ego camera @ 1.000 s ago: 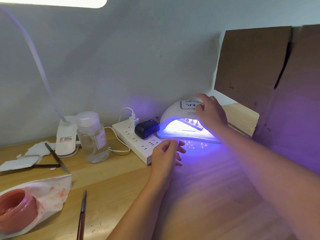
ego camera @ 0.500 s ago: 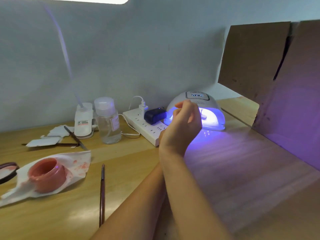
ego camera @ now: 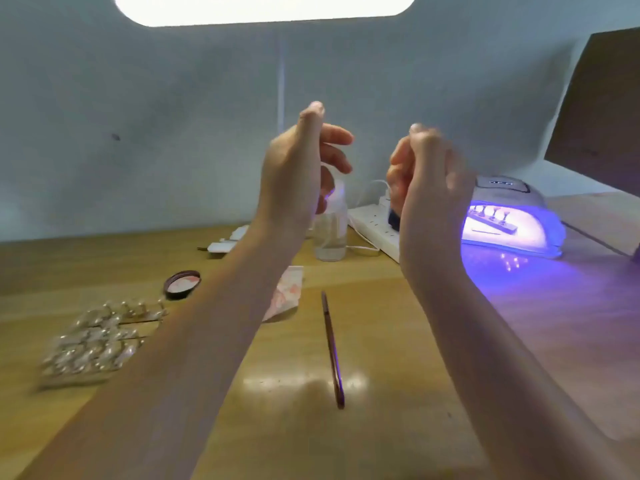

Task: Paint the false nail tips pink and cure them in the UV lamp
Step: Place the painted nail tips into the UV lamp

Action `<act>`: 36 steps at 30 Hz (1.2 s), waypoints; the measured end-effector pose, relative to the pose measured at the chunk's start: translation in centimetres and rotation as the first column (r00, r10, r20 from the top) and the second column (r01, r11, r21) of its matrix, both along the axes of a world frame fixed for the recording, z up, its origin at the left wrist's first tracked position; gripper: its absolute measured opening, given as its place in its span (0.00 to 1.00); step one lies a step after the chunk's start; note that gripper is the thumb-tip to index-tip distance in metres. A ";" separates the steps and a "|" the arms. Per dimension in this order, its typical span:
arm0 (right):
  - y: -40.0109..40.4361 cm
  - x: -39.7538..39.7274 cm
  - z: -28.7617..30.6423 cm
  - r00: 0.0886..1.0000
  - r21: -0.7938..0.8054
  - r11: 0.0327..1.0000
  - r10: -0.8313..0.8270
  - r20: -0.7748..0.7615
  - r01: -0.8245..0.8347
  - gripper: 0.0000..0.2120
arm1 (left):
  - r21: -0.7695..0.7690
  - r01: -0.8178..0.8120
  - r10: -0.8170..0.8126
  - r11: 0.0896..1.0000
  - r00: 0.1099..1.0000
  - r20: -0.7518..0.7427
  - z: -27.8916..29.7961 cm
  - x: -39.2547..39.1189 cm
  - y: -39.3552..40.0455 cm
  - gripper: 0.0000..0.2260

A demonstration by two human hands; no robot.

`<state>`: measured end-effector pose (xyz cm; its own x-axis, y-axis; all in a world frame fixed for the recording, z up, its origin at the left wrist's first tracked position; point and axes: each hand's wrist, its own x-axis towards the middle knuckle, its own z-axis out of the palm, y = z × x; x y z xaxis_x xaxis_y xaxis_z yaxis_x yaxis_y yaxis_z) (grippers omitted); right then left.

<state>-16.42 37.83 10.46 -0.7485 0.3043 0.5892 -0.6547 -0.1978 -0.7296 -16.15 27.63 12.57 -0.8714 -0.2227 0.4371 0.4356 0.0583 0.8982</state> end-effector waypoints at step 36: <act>-15.2 5.4 -10.8 0.928 0.923 0.250 0.309 0.208 -0.291 0.11 | 0.254 -0.682 0.646 0.686 0.731 0.218 -13.1 10.7 -21.2 0.17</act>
<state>-11.06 22.58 -0.38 -0.6458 -0.6955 0.3149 -0.7201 0.4177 -0.5541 -5.40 6.43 -0.57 -0.4791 -0.8621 0.1651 0.2914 0.0213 0.9564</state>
